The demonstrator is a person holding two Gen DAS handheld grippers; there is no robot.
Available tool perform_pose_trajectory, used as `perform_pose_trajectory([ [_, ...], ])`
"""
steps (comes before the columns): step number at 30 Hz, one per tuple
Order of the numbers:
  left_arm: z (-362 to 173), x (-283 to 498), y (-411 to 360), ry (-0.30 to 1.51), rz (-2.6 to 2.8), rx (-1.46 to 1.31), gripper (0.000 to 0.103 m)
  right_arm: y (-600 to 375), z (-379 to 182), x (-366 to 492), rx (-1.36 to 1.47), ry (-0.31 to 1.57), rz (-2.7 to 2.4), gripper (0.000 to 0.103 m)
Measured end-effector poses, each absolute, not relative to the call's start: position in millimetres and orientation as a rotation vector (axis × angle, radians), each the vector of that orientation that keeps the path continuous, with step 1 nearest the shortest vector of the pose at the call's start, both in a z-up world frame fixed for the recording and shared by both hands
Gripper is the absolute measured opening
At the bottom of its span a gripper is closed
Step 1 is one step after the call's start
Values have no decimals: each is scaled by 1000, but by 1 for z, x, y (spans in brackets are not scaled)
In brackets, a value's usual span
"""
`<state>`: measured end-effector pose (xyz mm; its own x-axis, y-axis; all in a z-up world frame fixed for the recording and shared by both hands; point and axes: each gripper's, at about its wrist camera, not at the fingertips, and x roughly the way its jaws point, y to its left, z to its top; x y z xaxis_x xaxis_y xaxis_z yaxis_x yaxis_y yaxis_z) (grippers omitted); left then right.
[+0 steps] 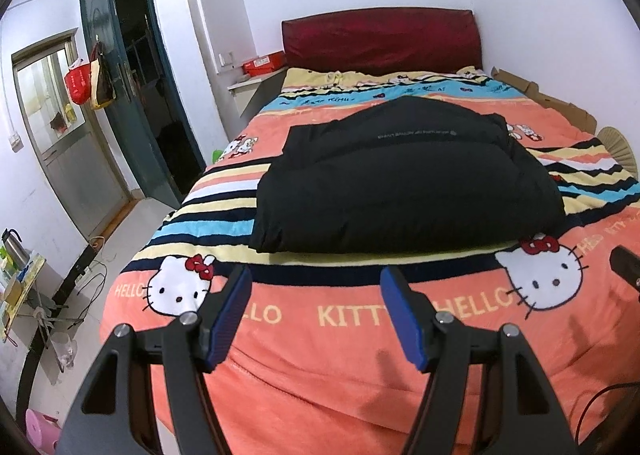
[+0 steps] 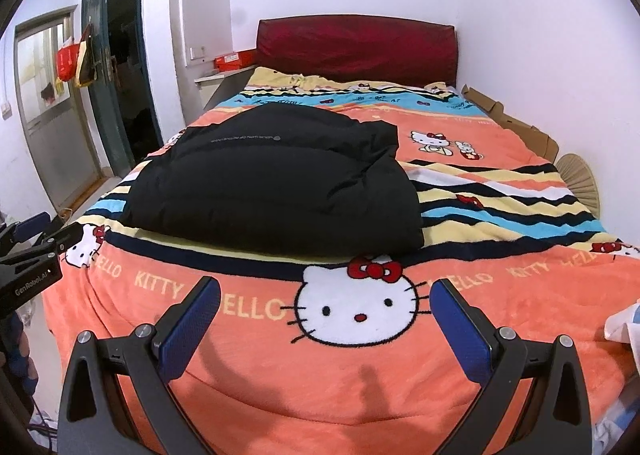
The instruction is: Fold large clothes
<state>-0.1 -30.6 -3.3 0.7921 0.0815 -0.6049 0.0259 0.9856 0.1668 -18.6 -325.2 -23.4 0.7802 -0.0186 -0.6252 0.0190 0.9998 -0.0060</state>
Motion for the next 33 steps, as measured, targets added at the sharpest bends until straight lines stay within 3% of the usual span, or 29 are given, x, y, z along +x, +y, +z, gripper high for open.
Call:
perform_pose_trajectory([
  [33, -29, 13, -31, 722, 4, 157, 65, -330, -45, -4, 4, 722, -36, 102],
])
